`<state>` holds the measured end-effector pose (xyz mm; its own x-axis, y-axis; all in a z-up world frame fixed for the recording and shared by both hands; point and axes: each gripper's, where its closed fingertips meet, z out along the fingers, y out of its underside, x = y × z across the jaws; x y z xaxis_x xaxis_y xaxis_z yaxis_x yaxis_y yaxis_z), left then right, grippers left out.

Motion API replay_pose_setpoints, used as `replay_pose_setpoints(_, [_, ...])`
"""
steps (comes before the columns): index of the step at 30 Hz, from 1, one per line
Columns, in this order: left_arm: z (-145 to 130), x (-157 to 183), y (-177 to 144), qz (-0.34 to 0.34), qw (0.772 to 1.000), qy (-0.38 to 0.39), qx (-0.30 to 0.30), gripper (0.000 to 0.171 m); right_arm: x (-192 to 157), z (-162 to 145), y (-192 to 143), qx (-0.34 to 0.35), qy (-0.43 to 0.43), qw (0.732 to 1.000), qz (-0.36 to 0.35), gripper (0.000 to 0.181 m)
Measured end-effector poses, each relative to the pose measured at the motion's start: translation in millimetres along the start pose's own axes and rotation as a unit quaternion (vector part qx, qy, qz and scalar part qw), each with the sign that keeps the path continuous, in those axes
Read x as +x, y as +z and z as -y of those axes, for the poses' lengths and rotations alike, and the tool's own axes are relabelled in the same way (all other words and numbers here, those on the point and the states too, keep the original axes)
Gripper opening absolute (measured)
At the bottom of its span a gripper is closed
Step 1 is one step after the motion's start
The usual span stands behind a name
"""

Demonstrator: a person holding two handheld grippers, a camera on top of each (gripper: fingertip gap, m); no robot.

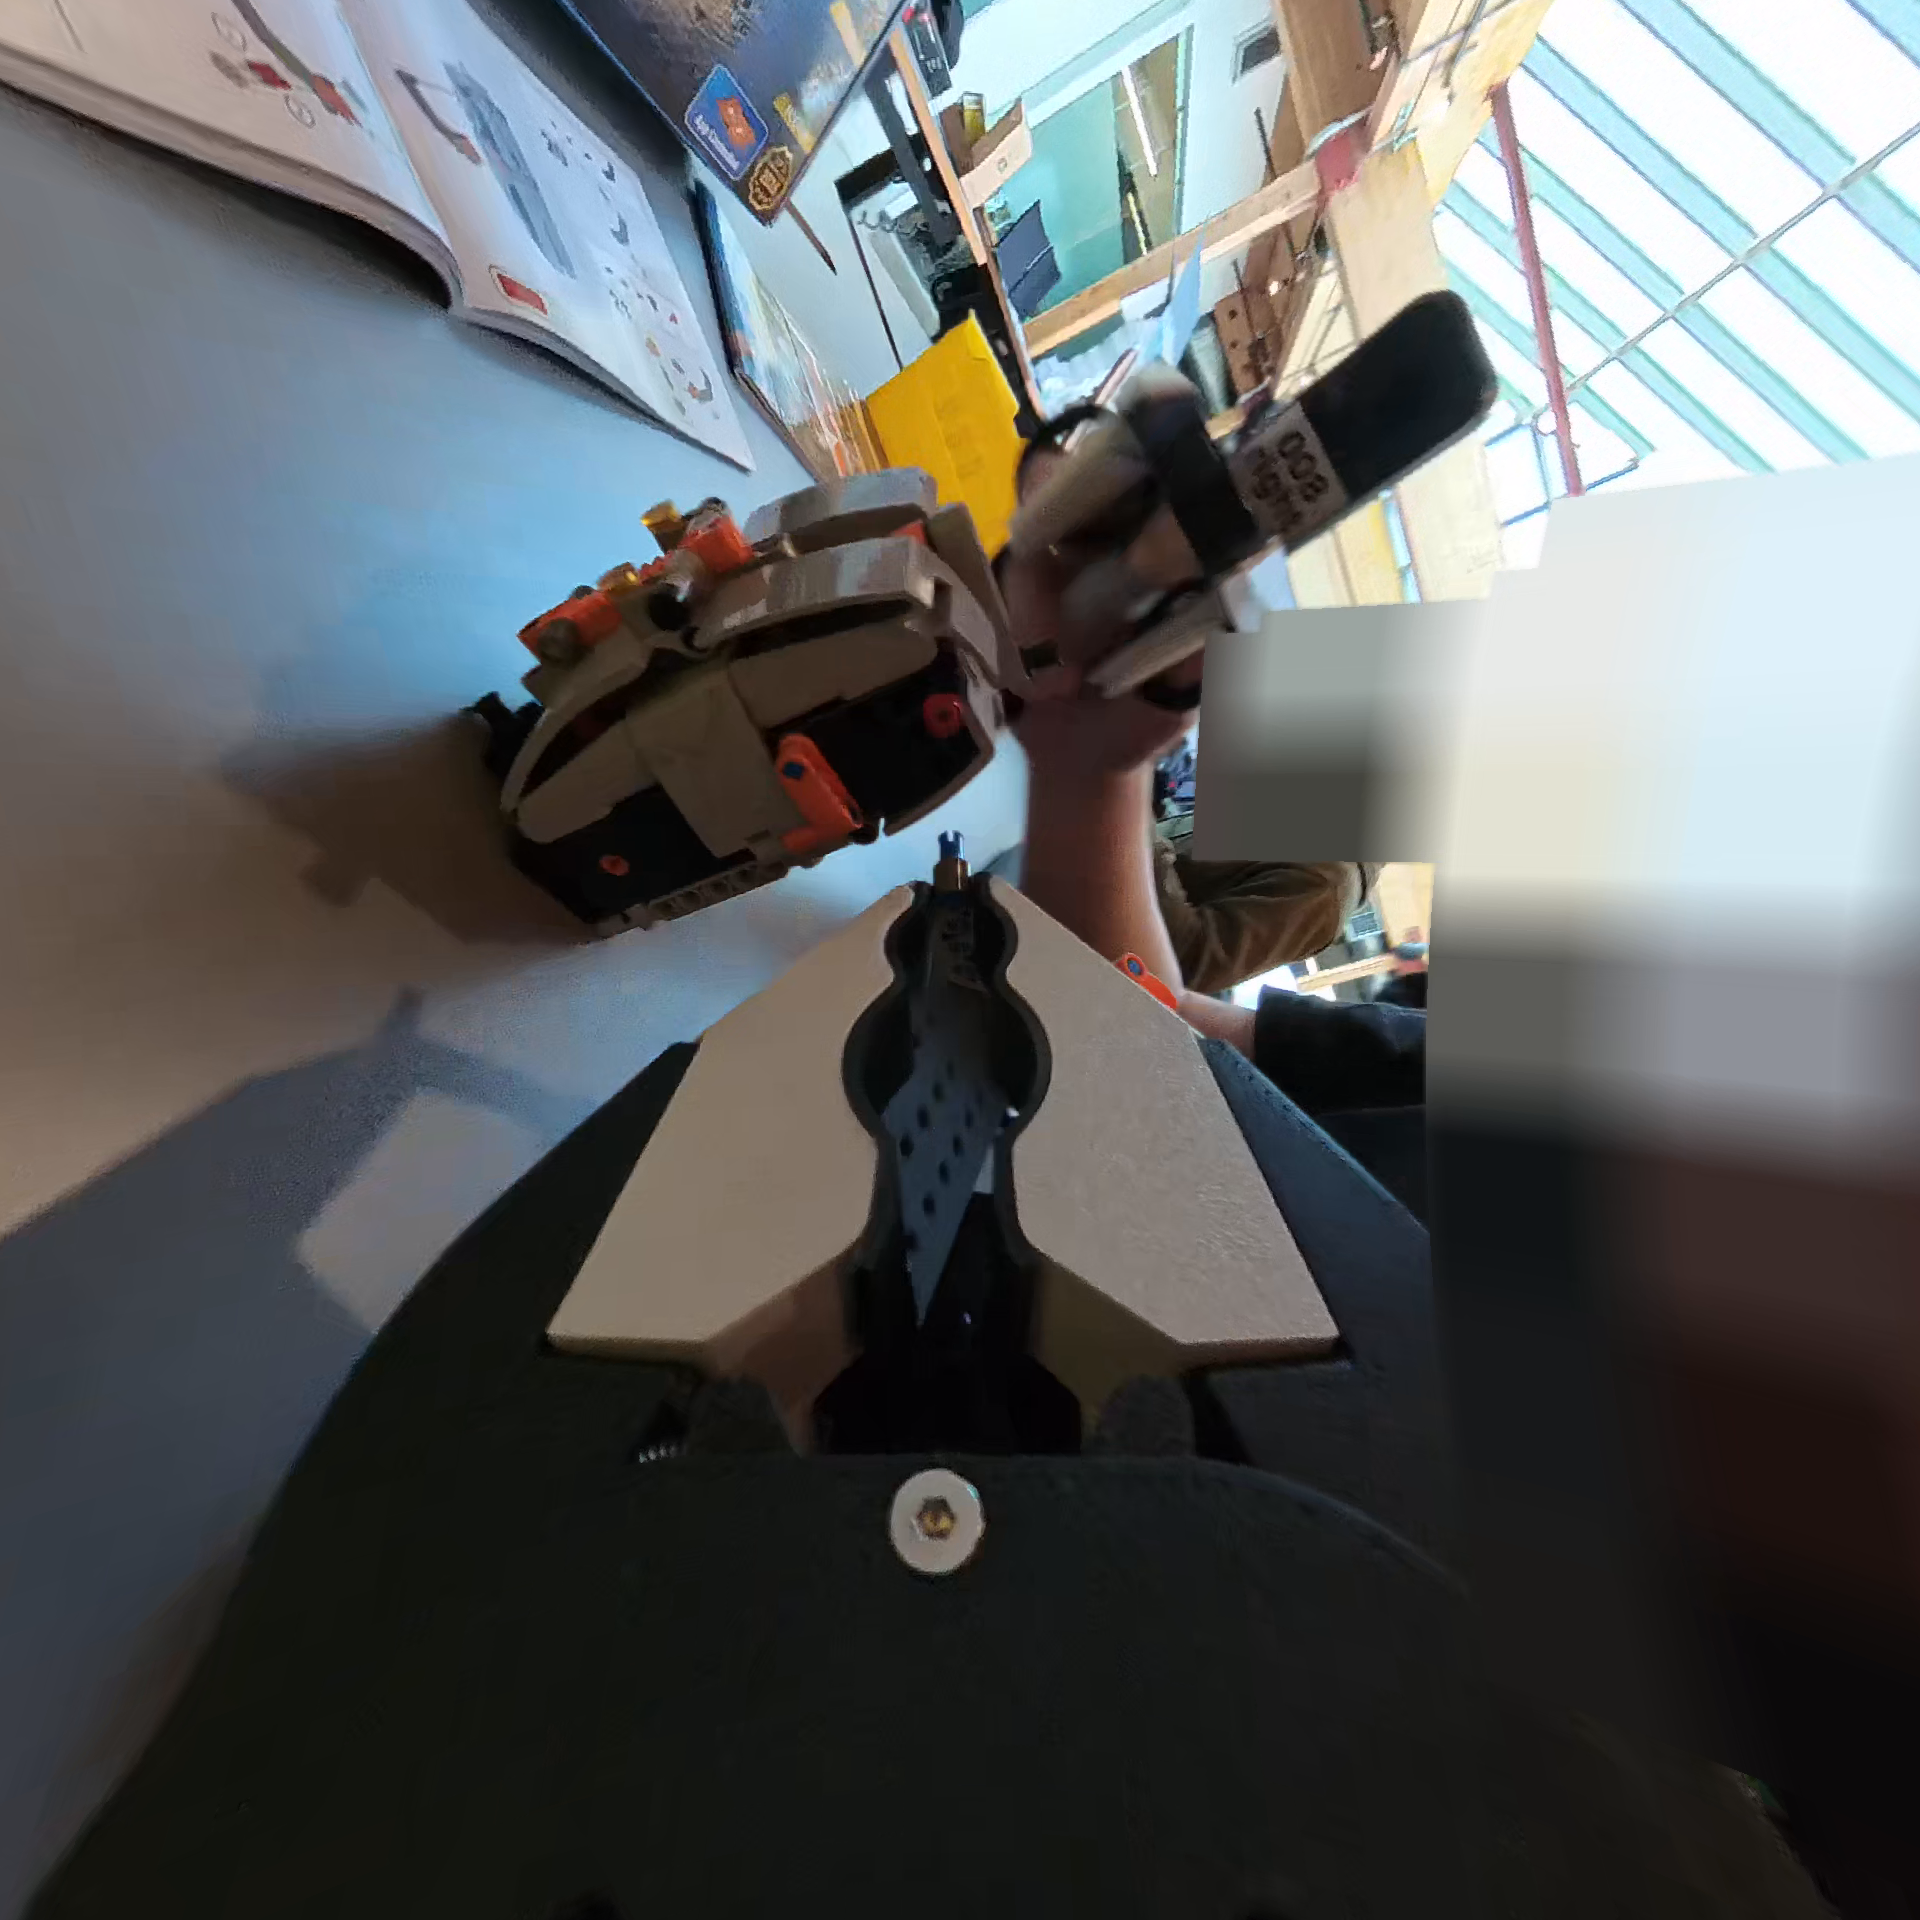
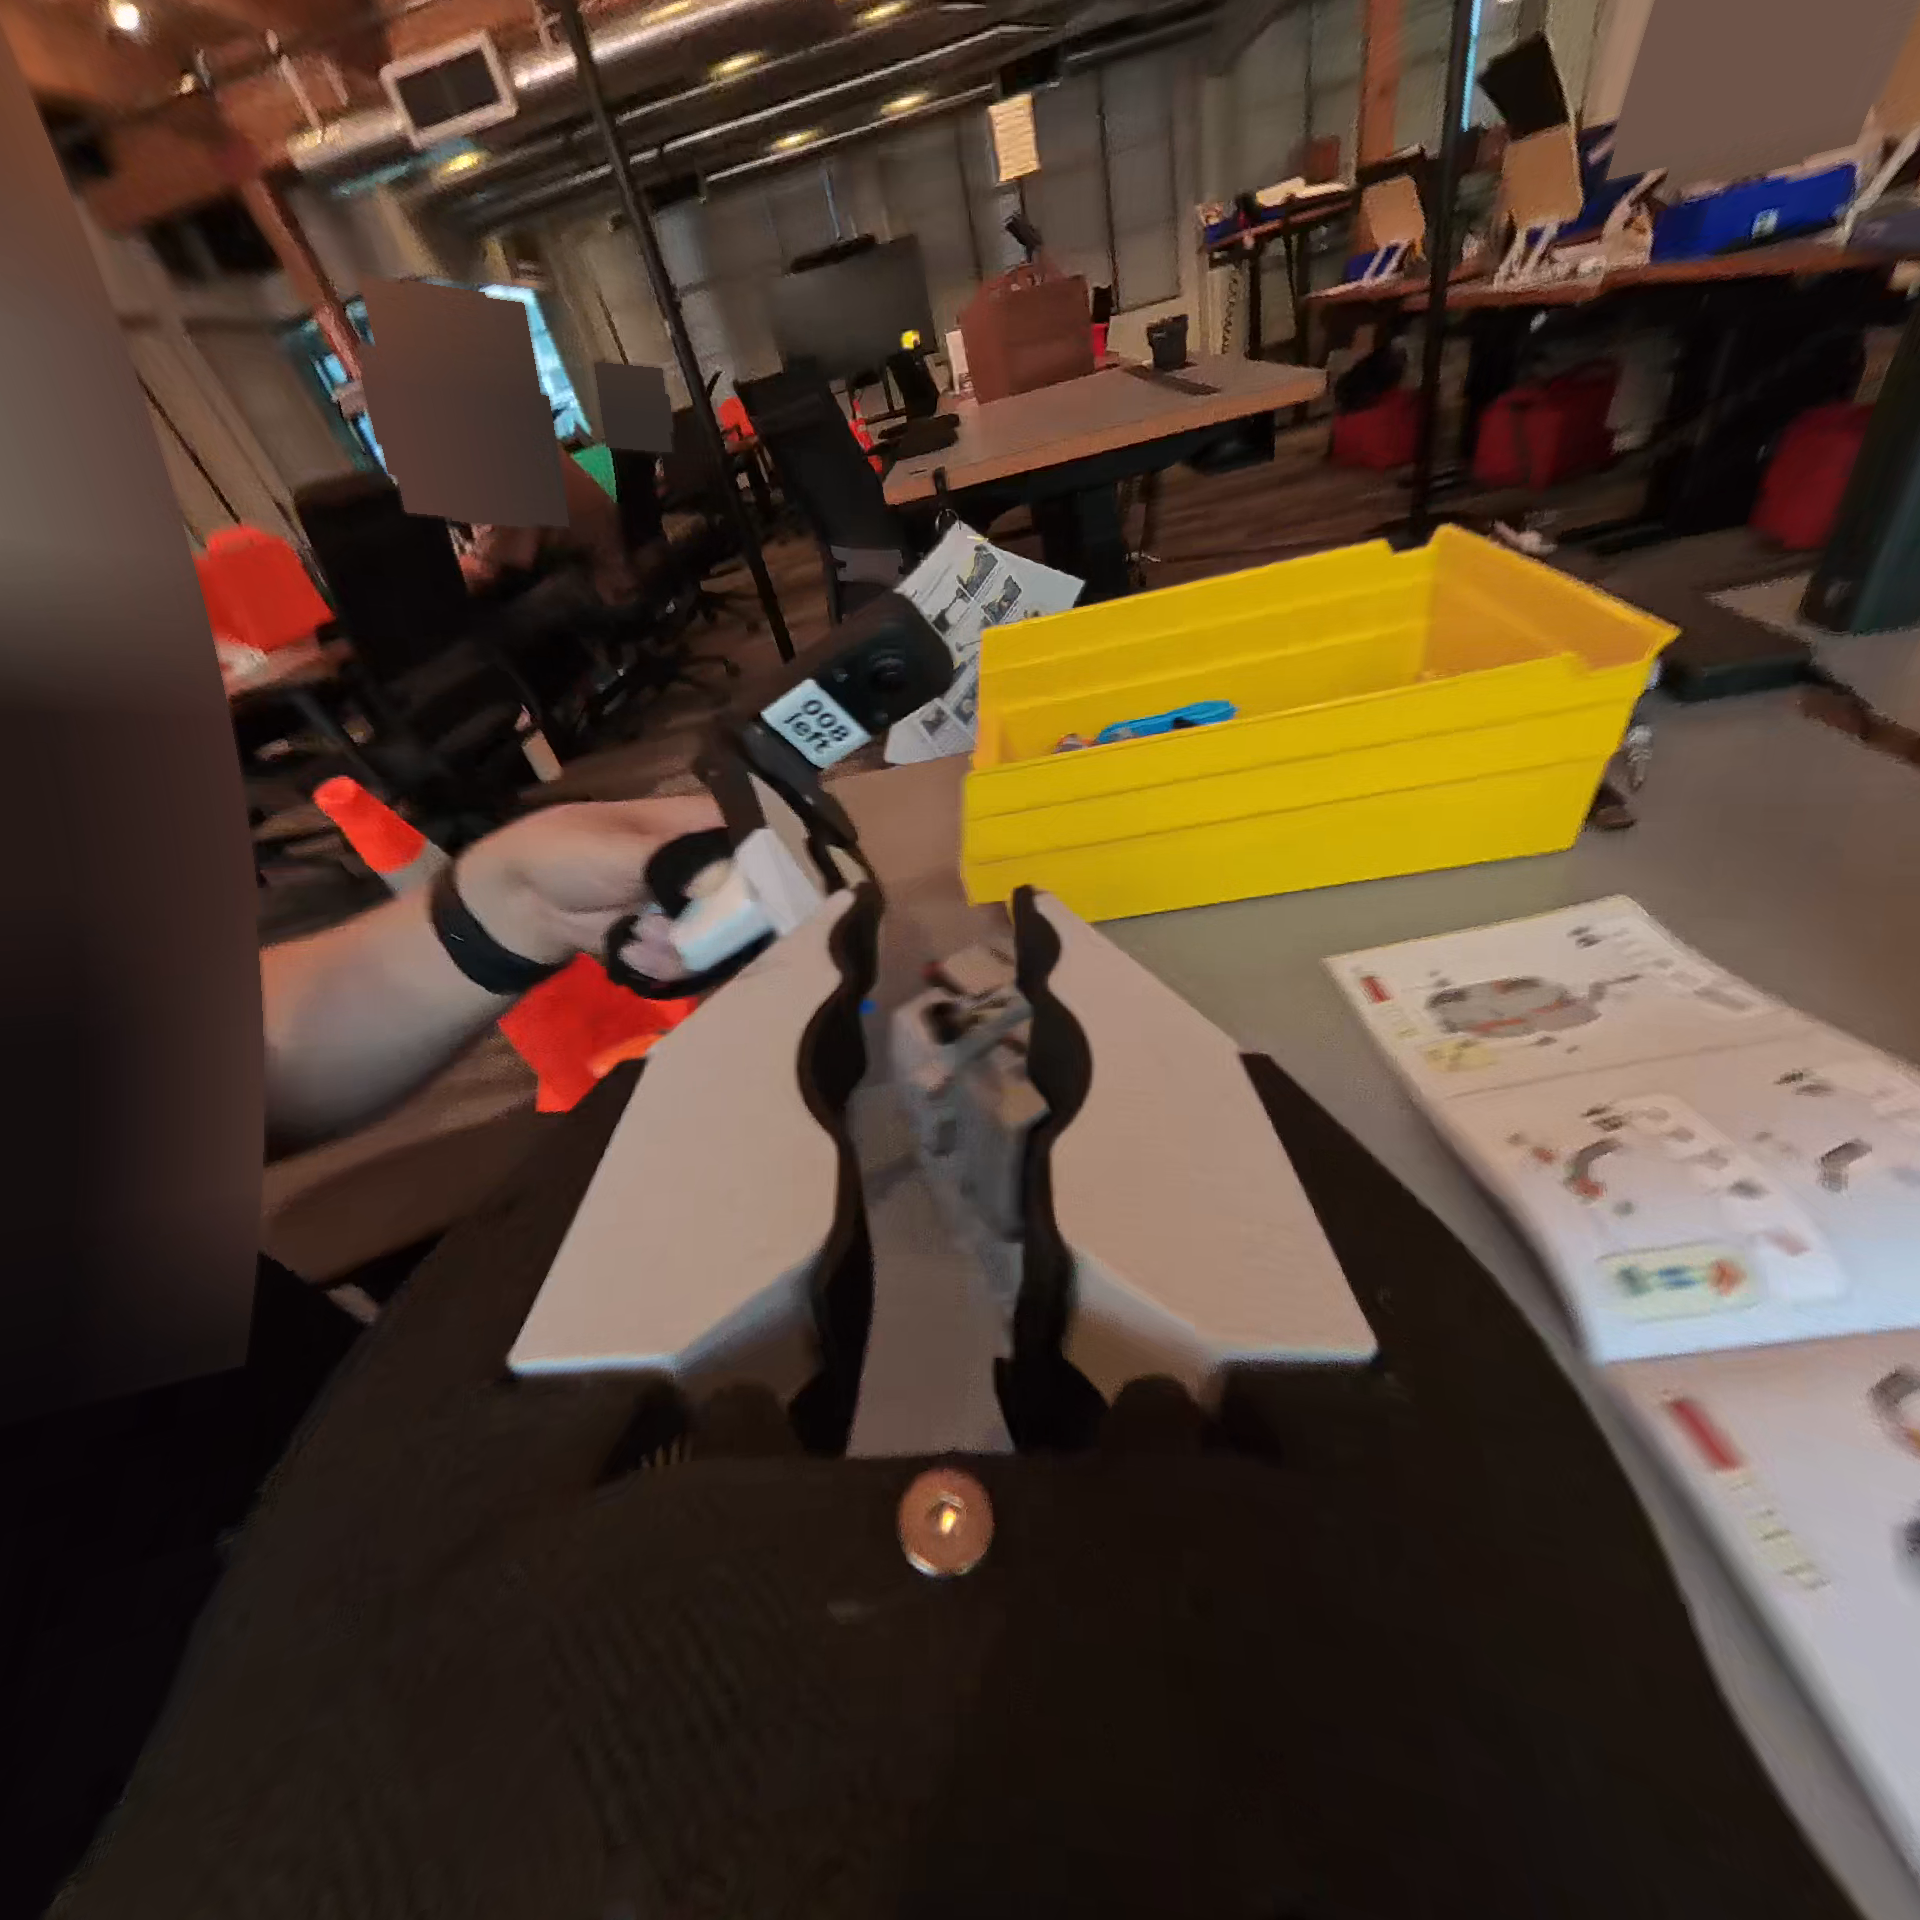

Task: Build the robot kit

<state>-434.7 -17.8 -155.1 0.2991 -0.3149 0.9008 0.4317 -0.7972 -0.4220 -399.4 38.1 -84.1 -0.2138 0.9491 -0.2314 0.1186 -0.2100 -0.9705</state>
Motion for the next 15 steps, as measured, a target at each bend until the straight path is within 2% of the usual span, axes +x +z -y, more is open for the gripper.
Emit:
replay_pose_setpoints(1, [-1.7, 4.3, 0.1, 0.002, 1.000, 0.019, -0.002, 0.005, -15.8, -3.0, -1.6, -0.007, 0.028, 1.000, 0.001, 0.021])
replay_pose_setpoints(3, [-5.2, 17.1, 2.2, -0.009, 0.999, 0.050, -0.009, 0.005, -41.6, -26.9, 4.2, -0.044, 0.090, 0.995, 0.015, 0.026])
replay_pose_setpoints(6, [-12.8, 29.9, 7.5, -0.004, 0.996, 0.083, -0.036, 0.005, -55.9, -65.2, 16.1, -0.083, 0.194, 0.976, 0.044, 0.036])
replay_pose_setpoints(10, [-21.8, 44.1, 14.0, 0.006, 0.990, 0.119, -0.070, 0.006, -65.5, -63.6, 24.2, -0.027, 0.310, 0.942, 0.123, 0.028])
replay_pose_setpoints(13, [-24.3, 49.4, 15.9, 0.007, 0.989, 0.123, -0.075, 0.006, -75.1, -61.2, 26.3, -0.017, 0.330, 0.928, 0.170, 0.028])
replay_pose_setpoints(14, [-25.2, 49.5, 16.3, 0.008, 0.989, 0.125, -0.077, 0.006, -78.7, -60.7, 26.7, -0.018, 0.332, 0.925, 0.182, 0.025])
replay_pose_setpoints(15, [-26.0, 49.0, 16.7, 0.010, 0.989, 0.126, -0.079, 0.006, -82.0, -61.6, 27.0, -0.023, 0.328, 0.925, 0.192, 0.014])
